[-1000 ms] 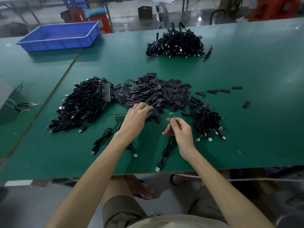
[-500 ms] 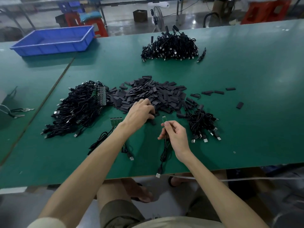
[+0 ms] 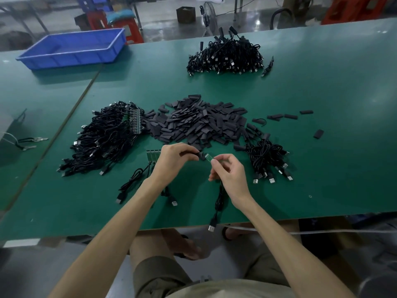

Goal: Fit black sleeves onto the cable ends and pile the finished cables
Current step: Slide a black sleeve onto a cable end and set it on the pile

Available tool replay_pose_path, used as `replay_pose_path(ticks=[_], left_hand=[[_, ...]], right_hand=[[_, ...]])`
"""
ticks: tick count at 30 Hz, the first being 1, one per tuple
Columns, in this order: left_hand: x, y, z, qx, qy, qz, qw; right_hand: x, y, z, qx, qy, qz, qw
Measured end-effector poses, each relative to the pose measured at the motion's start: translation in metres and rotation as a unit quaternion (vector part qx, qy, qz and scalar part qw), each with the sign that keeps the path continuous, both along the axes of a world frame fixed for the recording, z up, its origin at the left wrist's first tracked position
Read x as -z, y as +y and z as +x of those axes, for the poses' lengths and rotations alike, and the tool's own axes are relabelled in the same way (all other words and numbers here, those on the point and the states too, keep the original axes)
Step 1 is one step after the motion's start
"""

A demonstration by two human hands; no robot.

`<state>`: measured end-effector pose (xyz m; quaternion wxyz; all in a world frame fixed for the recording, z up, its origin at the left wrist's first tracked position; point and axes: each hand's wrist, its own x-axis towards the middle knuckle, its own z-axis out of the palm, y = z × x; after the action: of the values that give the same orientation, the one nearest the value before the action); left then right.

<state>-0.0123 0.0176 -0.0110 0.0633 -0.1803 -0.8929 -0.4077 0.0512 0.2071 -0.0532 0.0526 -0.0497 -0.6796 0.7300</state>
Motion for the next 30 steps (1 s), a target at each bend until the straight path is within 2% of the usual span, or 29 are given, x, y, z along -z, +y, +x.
replay_pose_path(ticks=[11, 20, 25, 30], left_hand=[[0.001, 0.003, 0.009, 0.021, 0.037, -0.019, 0.999], [-0.007, -0.004, 0.012, 0.08, 0.107, -0.119, 0.984], [-0.016, 0.0, 0.017, 0.152, 0.125, -0.172, 0.965], [-0.019, 0.002, 0.017, 0.172, 0.107, -0.193, 0.96]], right_hand=[[0.004, 0.002, -0.001, 0.001, -0.003, -0.019, 1.0], [-0.001, 0.003, 0.001, -0.042, -0.013, 0.001, 0.999], [-0.002, 0.002, 0.003, -0.053, -0.02, 0.013, 0.998], [-0.001, 0.0, 0.003, -0.042, -0.019, 0.017, 0.999]])
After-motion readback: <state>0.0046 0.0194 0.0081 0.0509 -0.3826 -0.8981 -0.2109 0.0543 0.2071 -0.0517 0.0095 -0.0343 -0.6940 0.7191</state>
